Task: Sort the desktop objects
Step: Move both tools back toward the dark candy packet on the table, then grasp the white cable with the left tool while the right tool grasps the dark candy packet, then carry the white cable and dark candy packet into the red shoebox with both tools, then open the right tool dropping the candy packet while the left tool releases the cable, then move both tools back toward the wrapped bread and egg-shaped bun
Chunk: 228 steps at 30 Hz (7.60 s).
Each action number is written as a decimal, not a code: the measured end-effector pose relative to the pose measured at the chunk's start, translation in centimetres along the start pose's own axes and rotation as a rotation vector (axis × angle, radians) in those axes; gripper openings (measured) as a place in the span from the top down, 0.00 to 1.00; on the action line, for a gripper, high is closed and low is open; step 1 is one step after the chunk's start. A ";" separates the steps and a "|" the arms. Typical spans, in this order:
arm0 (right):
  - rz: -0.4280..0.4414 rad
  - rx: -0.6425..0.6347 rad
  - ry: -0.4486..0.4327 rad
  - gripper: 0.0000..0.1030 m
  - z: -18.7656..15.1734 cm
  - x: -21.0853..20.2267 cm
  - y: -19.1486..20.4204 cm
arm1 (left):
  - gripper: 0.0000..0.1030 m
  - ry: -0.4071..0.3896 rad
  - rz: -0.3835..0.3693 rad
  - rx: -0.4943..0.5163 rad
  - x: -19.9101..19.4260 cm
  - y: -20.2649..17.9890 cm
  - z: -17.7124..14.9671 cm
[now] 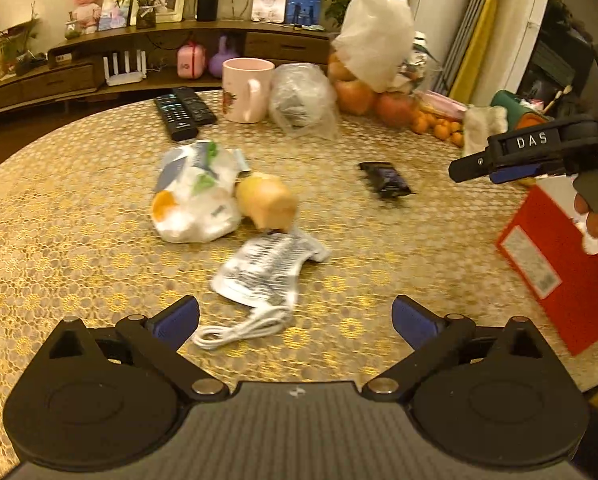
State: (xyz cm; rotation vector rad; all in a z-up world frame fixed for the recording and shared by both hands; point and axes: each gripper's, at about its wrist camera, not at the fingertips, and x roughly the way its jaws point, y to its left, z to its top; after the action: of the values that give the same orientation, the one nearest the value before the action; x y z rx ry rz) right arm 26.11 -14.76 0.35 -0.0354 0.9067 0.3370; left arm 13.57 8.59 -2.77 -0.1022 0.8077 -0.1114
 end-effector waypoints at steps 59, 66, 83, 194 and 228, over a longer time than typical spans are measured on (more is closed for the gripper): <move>-0.082 0.026 0.093 0.68 3.4 13.2 -0.8 | 0.79 0.012 0.068 0.057 5.6 1.9 -2.3; -0.072 0.022 0.094 0.68 2.2 10.9 -0.9 | 0.80 0.017 0.083 0.052 5.5 1.4 -2.6; -0.046 -0.007 0.103 0.68 -3.3 2.3 -1.4 | 0.82 0.017 0.126 0.030 3.7 -0.2 -3.2; -0.252 0.222 0.050 0.49 -12.0 -10.9 -25.8 | 0.75 0.221 -0.271 0.463 10.2 -37.7 5.4; -0.162 0.131 -0.062 0.38 -11.2 -17.9 -14.5 | 0.64 0.084 -0.273 0.351 -1.3 -27.2 4.2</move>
State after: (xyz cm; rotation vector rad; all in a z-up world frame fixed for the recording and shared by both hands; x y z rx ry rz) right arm 11.78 -35.28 5.68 0.0223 0.8571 0.1271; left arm 14.13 -17.91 4.69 0.1255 0.8434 -0.5159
